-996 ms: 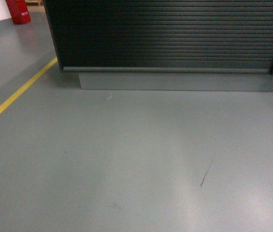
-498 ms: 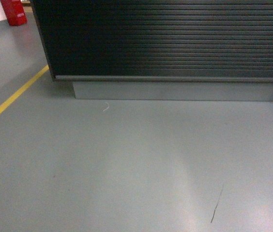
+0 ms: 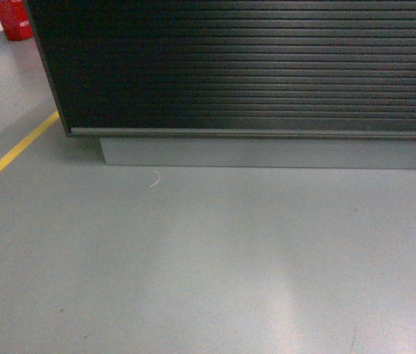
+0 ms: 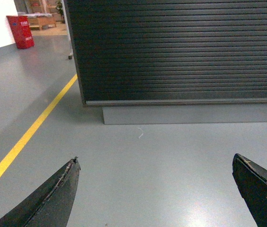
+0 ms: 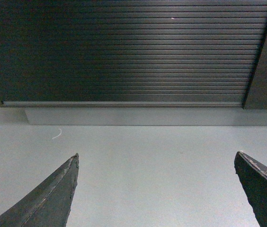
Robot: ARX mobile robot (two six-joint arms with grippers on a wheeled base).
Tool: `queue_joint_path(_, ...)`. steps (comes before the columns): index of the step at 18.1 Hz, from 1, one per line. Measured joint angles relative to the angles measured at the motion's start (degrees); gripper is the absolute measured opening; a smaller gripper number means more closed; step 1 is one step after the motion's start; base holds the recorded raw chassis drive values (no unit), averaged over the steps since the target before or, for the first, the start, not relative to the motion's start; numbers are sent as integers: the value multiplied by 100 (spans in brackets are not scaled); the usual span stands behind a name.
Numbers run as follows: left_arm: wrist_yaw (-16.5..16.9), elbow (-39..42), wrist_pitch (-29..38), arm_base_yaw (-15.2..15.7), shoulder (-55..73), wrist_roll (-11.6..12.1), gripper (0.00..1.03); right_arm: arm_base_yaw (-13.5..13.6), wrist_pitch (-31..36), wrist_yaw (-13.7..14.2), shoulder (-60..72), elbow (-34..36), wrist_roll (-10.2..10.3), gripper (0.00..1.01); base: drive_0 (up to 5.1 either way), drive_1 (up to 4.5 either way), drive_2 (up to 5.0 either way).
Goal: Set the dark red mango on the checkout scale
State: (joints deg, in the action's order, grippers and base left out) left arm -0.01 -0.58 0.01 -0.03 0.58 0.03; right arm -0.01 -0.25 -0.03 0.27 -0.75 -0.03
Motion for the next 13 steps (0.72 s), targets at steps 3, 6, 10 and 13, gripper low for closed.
queue_joint_path(3,0,0,-7,0,0,0,98,0,4,2,0,0,0,98,0,350,-350)
queue_joint_path(6,-2,0,-20,0,0,0,98,0,2,0,0,0,0,98,6,351,-340)
queue_joint_path(10,-2,0,-15,0,0,0,98,0,11,2,0,0,0,98,6,351,-340)
queue_joint_path(13,0,0,-20,0,0,0,98,0,7,0,0,0,0,98,6,351,-340)
